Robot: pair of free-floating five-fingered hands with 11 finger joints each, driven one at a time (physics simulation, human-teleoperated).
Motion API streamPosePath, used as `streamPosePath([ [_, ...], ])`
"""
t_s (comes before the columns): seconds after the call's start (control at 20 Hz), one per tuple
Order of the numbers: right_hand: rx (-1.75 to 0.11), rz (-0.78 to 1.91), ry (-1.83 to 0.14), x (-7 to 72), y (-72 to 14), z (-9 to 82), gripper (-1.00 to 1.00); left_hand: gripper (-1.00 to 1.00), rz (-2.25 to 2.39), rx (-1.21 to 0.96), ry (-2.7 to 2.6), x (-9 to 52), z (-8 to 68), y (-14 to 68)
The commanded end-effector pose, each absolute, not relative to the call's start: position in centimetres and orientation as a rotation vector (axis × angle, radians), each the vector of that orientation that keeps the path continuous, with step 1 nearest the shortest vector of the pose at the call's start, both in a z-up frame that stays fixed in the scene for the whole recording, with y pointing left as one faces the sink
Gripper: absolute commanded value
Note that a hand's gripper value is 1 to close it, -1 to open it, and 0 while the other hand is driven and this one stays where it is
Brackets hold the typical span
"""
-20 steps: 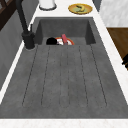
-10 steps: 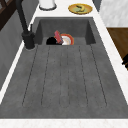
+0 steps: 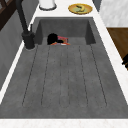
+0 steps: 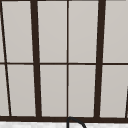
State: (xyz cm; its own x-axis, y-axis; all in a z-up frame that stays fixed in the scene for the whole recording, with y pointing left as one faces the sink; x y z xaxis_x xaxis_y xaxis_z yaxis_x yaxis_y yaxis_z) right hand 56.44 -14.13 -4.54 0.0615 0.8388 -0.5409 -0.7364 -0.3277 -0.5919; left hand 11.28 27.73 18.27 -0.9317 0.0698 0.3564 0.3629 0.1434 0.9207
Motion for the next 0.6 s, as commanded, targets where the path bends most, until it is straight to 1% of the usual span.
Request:
streamPosePath([
  [0.0,-1.091,1.547,-0.217,55.2,-14.6,-3.1,-1.0,0.0,-1.871,-0.424,-2.19,11.3,18.3,27.7],
  [0.1,-1.118,1.55,-0.225,54.7,-14.4,-1.9,-1.0,0.0,-1.871,-0.424,-2.19,11.3,18.3,27.7],
  [0.25,-1.081,1.571,-0.246,54.4,-13.6,-0.4,-1.0,0.0,-1.871,-0.424,-2.19,11.3,18.3,27.7],
  [0.55,-0.998,1.608,-0.308,52.5,-16.3,1.4,-1.0,0.0,-1.871,-0.424,-2.19,11.3,18.3,27.7],
])
